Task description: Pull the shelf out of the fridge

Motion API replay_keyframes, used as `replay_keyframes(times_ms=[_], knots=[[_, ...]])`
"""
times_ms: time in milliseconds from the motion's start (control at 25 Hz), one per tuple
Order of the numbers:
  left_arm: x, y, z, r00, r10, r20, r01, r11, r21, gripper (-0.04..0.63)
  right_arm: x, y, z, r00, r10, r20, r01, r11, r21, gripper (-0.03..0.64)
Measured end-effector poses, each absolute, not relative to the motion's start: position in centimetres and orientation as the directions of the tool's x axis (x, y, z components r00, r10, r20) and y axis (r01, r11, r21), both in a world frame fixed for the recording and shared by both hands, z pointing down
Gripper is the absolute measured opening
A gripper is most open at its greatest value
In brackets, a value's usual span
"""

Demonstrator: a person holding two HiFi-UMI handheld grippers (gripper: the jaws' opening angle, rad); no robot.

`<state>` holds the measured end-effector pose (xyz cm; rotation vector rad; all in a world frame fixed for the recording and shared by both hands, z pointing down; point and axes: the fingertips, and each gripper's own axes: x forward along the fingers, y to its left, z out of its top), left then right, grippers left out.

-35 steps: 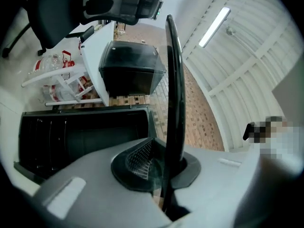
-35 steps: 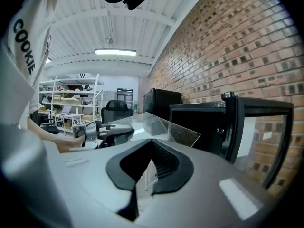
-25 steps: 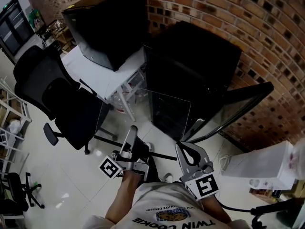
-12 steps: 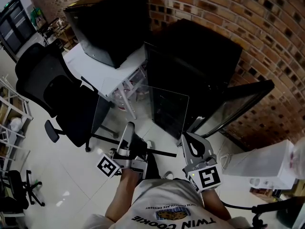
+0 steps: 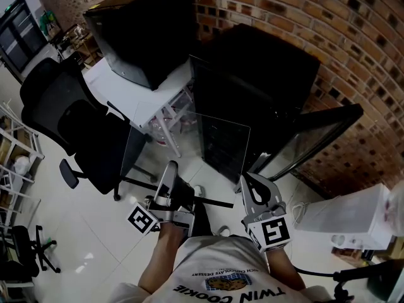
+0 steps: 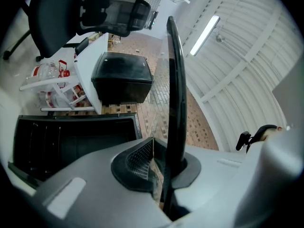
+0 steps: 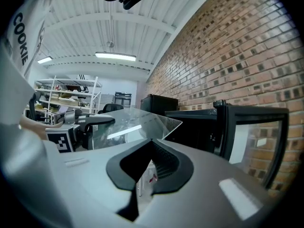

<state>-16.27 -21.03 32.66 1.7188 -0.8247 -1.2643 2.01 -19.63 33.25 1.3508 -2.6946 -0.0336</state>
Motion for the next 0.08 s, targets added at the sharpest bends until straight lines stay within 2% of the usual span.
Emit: replay_keyframes(times_ms=[80], knots=[[-16.09, -21.00, 32.81, 0.281, -0.867, -0.411, -0.032, -0.437, 0.899, 0.009, 2.27, -19.68, 33.41, -0.587, -0.802, 0.108, -0.800, 0.595, 0.078, 0.003]])
